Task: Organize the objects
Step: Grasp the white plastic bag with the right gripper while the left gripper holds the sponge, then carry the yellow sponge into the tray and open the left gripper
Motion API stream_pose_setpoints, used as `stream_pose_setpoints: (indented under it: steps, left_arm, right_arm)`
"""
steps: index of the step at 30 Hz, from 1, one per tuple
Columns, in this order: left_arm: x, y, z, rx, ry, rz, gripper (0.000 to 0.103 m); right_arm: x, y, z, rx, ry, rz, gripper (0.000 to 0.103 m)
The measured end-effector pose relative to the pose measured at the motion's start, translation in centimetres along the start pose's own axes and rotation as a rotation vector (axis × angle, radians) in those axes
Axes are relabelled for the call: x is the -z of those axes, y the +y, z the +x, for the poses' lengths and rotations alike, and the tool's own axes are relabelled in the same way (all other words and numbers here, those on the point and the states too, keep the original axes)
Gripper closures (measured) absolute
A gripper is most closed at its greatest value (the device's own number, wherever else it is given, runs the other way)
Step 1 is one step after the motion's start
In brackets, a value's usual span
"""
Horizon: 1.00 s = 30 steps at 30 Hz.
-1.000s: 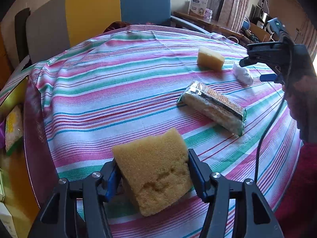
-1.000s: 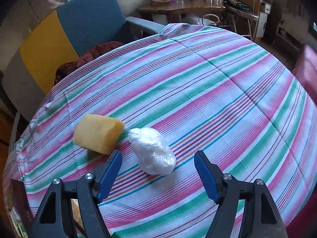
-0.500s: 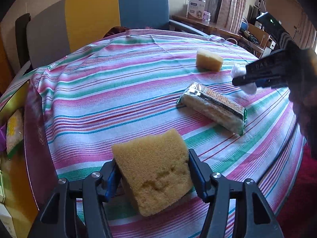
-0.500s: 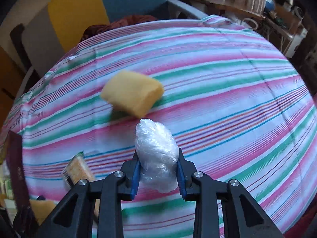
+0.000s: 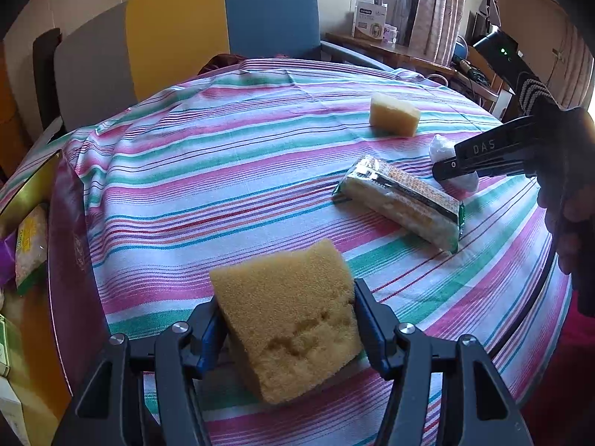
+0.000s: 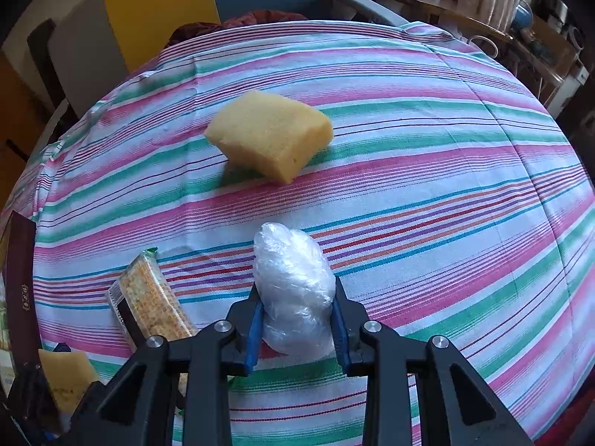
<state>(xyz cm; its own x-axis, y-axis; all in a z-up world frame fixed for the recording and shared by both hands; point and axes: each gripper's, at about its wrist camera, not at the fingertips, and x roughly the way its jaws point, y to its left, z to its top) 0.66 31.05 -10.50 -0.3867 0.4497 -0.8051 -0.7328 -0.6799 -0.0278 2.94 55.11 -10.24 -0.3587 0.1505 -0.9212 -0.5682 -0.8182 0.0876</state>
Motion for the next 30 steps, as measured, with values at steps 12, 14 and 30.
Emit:
stream_pose_setpoints:
  steps: [12,14,30]
  left_arm:
    - [0.2,-0.4,-0.1,-0.023,-0.012,0.017,0.043]
    - [0.2,-0.5,-0.2,-0.027,-0.015,0.021,0.044]
    - [-1.9,-1.1,-8.9,-0.011,-0.161,0.043,0.046]
  right_arm:
    - [-0.8,0.6,0.6,0.022,-0.01,-0.039,0.071]
    - [-0.6,0.5,0.4,0.026,-0.013,-0.047,0.071]
    - [-0.8,1.0,0.7,0.041,-0.035,-0.085,0.071]
